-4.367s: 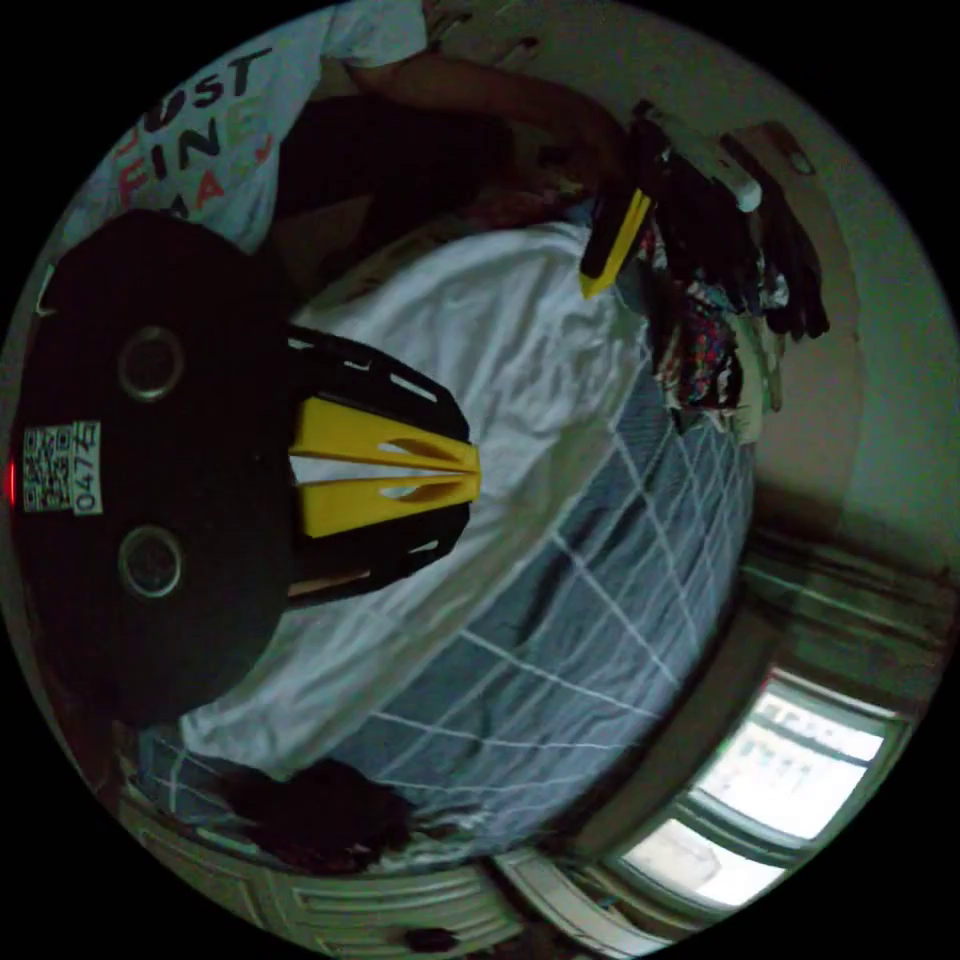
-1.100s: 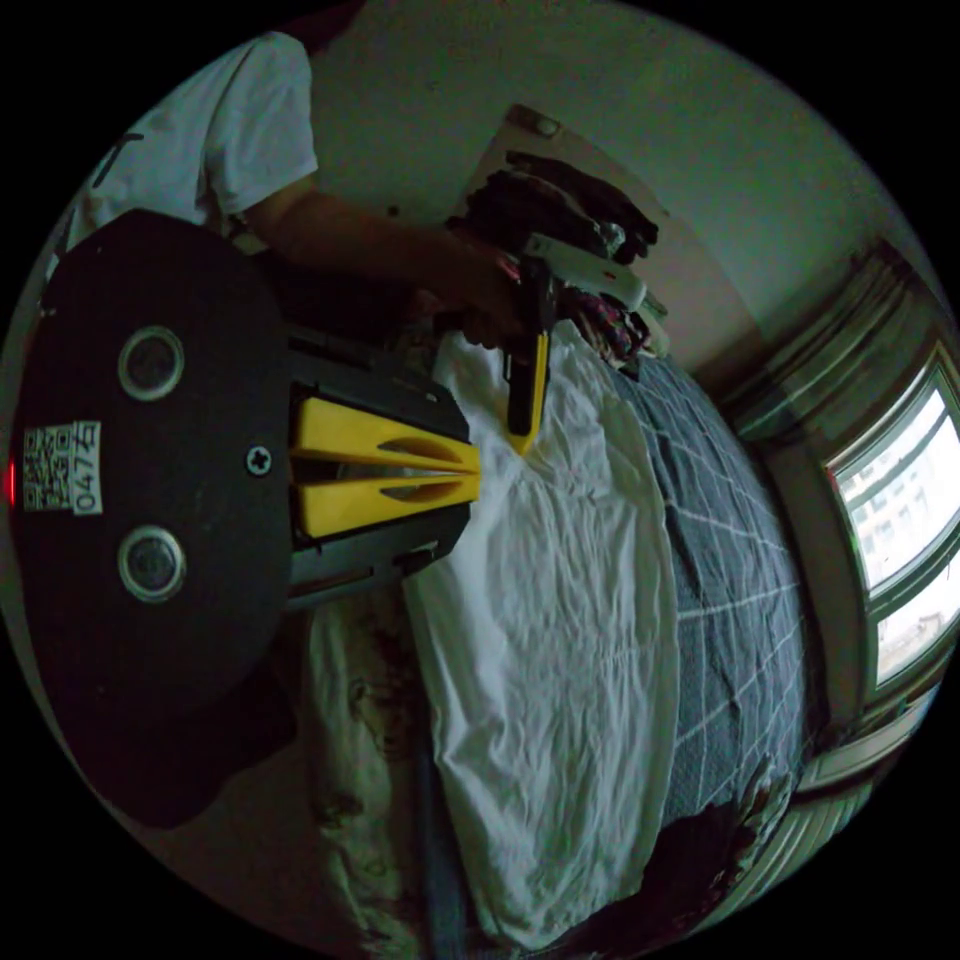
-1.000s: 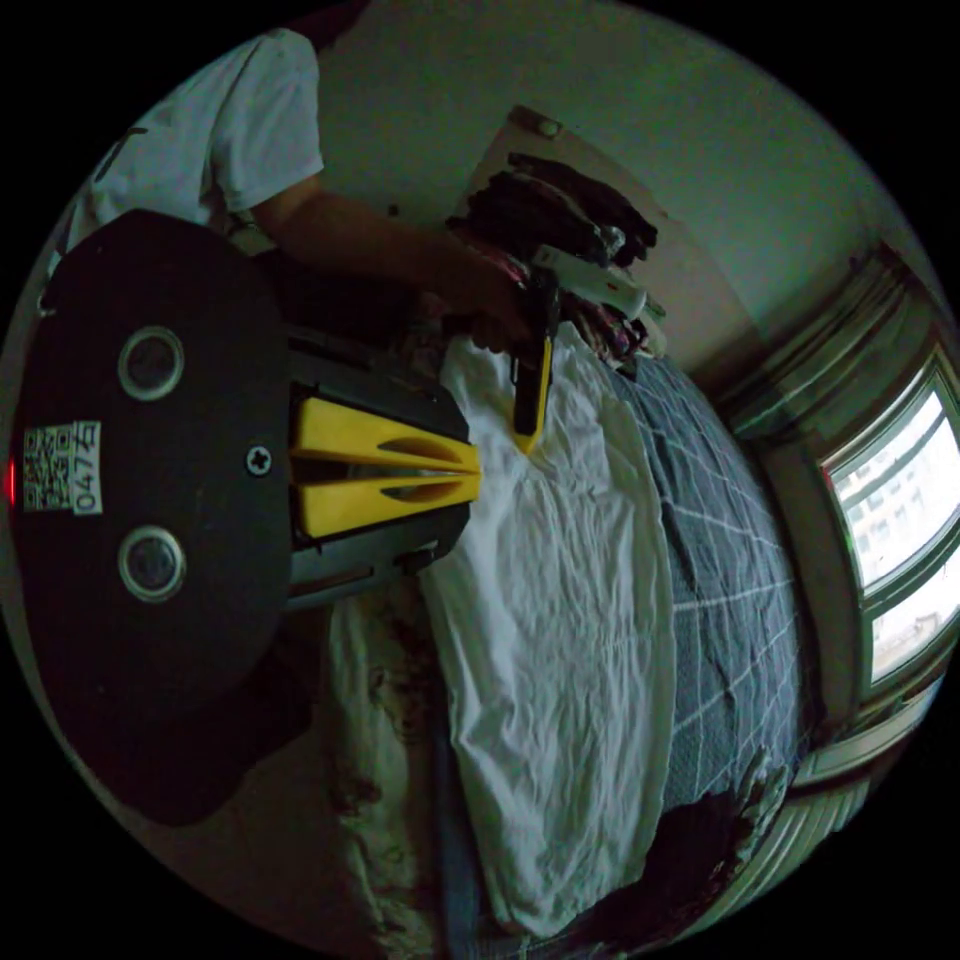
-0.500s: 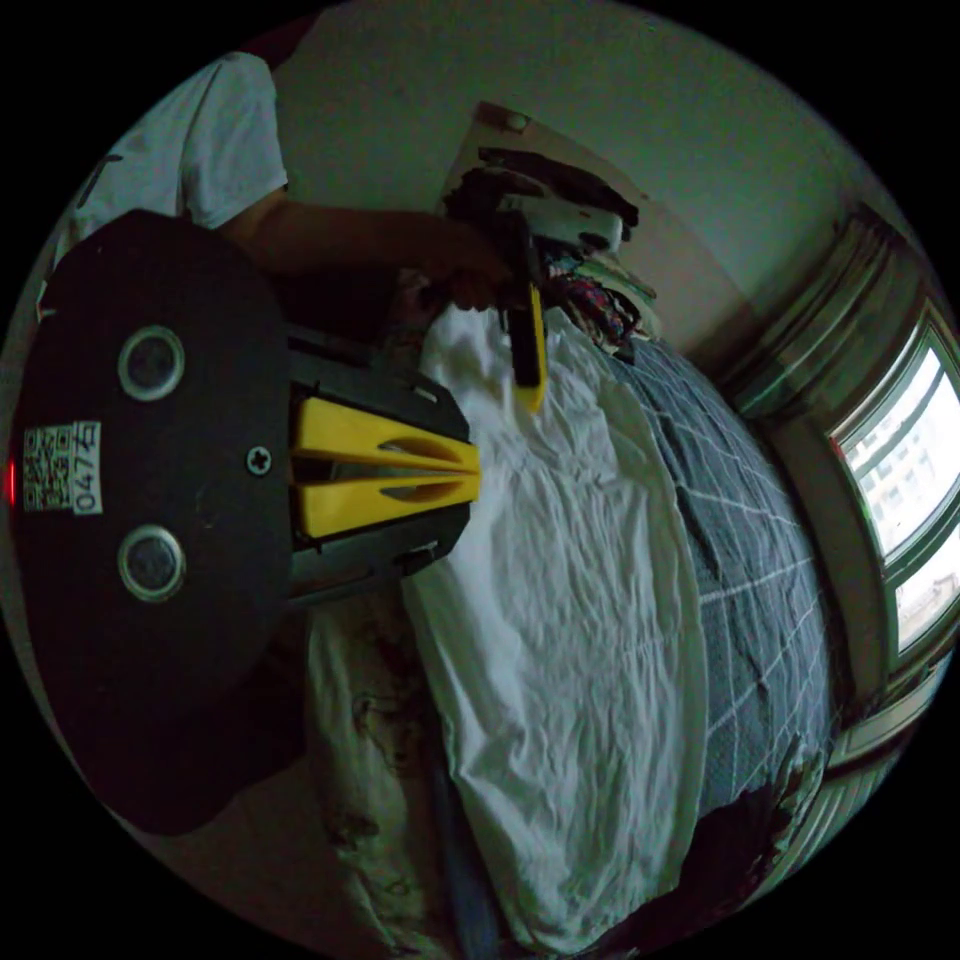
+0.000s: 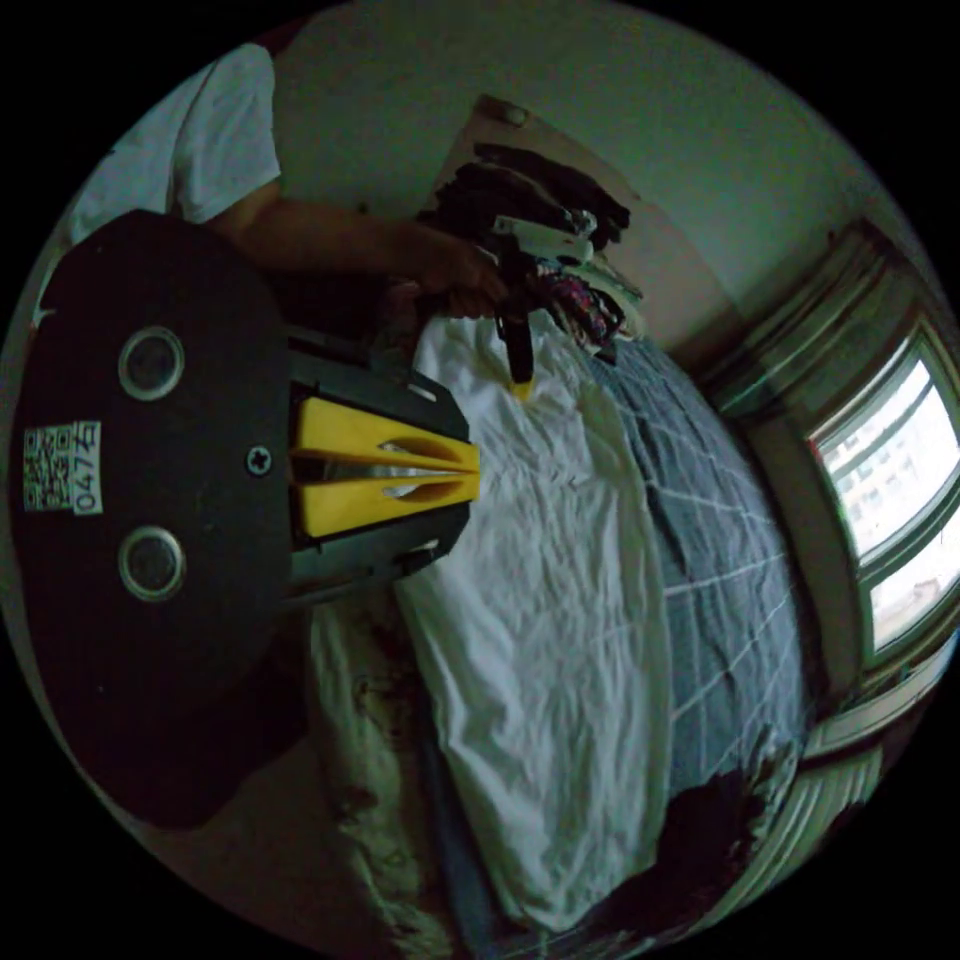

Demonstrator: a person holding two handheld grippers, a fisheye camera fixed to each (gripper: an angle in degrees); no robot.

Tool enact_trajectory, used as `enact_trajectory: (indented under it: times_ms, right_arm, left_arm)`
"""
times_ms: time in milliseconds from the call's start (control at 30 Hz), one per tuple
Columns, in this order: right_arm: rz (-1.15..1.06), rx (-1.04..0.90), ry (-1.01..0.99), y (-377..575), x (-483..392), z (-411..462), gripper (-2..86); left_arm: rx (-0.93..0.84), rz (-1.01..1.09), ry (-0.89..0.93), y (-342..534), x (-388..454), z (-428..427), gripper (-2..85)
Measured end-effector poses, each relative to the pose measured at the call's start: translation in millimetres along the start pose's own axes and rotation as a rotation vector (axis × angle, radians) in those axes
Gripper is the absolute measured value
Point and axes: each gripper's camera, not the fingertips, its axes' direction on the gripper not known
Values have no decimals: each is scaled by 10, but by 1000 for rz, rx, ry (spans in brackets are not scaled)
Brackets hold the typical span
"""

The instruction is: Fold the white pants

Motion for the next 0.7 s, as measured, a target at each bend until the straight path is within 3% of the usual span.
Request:
enact_trajectory:
  times_ms: [233, 333, 500, 633, 700]
  right_arm:
    - [-10, -57, 21, -93, -145, 379, -12]
    - [46, -138, 60, -42, -47, 643, -9]
    - [145, -102, -20, -113, 16, 709, -7]
    - [16, -19, 68, -307, -251, 598, -6]
    - [-57, 19, 114, -391, -399, 592, -6]
  left_arm:
    - [89, 76, -203, 211, 78, -317, -10]
    - [28, 68, -174, 267, 11, -274, -10]
    - [-39, 48, -137, 372, -99, -217, -10]
    - [1, 16, -122, 448, -119, -401, -10]
    - [117, 97, -184, 537, 44, -661, -10]
